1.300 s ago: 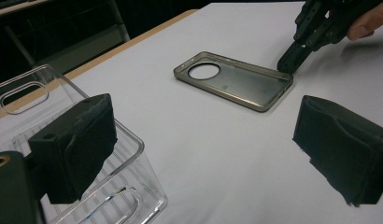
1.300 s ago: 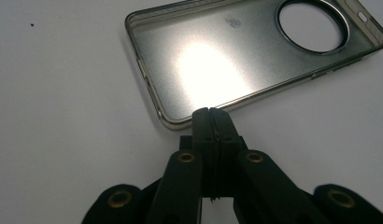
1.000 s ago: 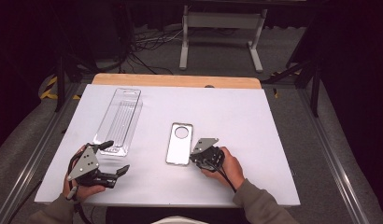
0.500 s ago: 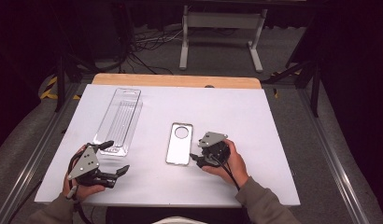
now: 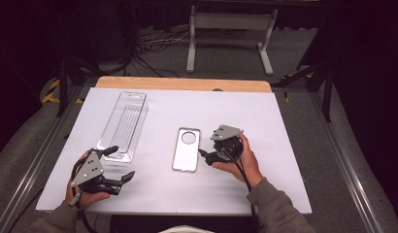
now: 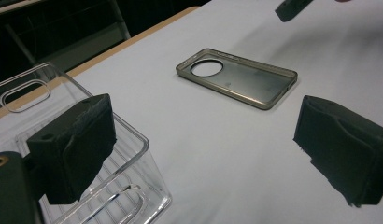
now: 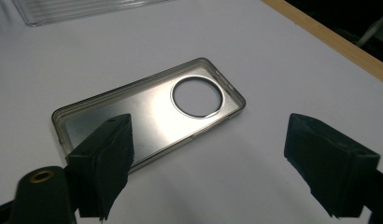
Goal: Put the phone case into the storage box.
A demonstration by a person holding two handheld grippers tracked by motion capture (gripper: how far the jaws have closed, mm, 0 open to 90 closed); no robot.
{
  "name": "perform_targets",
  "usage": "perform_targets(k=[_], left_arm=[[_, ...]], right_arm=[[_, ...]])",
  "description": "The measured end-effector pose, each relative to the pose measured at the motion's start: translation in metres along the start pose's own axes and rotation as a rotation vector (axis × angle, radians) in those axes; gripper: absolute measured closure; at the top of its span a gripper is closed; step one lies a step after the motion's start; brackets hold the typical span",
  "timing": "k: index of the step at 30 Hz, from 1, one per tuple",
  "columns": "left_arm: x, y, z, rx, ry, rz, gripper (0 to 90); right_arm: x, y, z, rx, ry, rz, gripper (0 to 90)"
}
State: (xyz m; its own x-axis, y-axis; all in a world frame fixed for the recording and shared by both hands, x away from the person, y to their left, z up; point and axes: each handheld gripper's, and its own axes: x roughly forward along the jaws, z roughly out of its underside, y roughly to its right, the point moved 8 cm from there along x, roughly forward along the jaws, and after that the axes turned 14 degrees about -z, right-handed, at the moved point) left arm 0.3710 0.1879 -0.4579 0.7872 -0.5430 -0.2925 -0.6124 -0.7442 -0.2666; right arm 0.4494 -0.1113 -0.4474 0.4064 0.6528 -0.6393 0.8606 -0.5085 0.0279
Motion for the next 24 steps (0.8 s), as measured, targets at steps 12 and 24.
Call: perform_targets(k=[12, 24], left_arm=[[0.003, 0.002, 0.004, 0.007, -0.021, 0.012, 5.8], [0.003, 0.003, 0.005, 0.018, -0.024, 0.019, 5.8]], right_arm=[[0.030, 0.053, -0.017, 0.174, -0.136, -0.068, 17.0], [0.064, 0.074, -0.023, 0.248, -0.299, -0.080, 31.8]])
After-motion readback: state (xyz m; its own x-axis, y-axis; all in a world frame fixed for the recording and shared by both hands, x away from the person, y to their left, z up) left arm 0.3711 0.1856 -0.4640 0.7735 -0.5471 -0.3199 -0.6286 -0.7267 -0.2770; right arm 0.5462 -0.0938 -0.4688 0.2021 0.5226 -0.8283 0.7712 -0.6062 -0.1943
